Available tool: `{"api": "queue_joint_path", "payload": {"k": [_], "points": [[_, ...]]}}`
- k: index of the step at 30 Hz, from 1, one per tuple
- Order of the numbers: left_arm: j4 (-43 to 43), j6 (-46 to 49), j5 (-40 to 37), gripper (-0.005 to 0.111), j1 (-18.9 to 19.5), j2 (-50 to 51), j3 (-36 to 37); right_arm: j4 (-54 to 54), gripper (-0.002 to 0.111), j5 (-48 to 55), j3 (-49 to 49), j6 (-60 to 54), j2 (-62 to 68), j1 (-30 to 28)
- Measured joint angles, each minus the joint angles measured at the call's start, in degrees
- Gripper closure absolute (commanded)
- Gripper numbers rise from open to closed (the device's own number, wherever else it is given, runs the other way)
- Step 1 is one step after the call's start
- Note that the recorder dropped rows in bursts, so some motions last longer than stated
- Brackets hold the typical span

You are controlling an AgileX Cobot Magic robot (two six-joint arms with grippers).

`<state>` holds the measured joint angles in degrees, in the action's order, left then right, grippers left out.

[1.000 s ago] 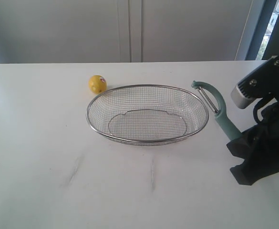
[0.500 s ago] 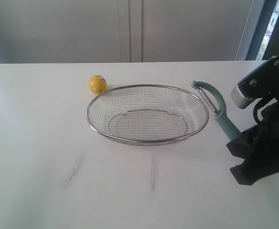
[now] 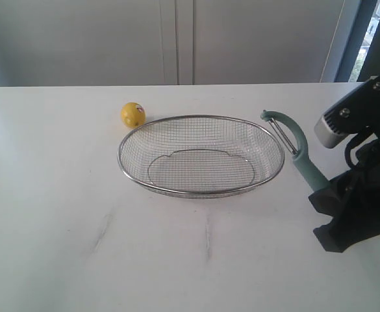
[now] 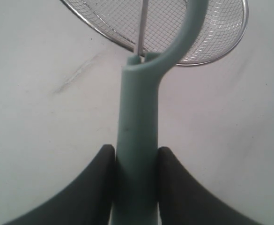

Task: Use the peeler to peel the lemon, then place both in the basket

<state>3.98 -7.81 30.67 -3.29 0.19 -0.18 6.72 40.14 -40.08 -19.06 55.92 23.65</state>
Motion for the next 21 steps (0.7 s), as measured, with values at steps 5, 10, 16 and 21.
{"api": "queue_joint_path", "payload": {"k": [5,10,16,21], "points": [[-1.14,-6.99,7.36,0.107,0.00,0.00,0.00,0.00,0.108,0.00,0.00,0.00,0.00,0.00],[-1.64,-8.19,7.75,0.107,0.00,0.40,-1.07,0.00,0.108,0.00,0.00,0.00,0.00,0.00],[-1.51,-8.19,8.17,0.107,0.00,6.84,-6.04,0.09,0.108,0.00,0.00,0.00,0.00,0.00],[0.39,-8.19,9.18,0.107,0.00,15.15,-10.56,0.09,0.108,0.00,0.00,0.00,0.00,0.00]]}}
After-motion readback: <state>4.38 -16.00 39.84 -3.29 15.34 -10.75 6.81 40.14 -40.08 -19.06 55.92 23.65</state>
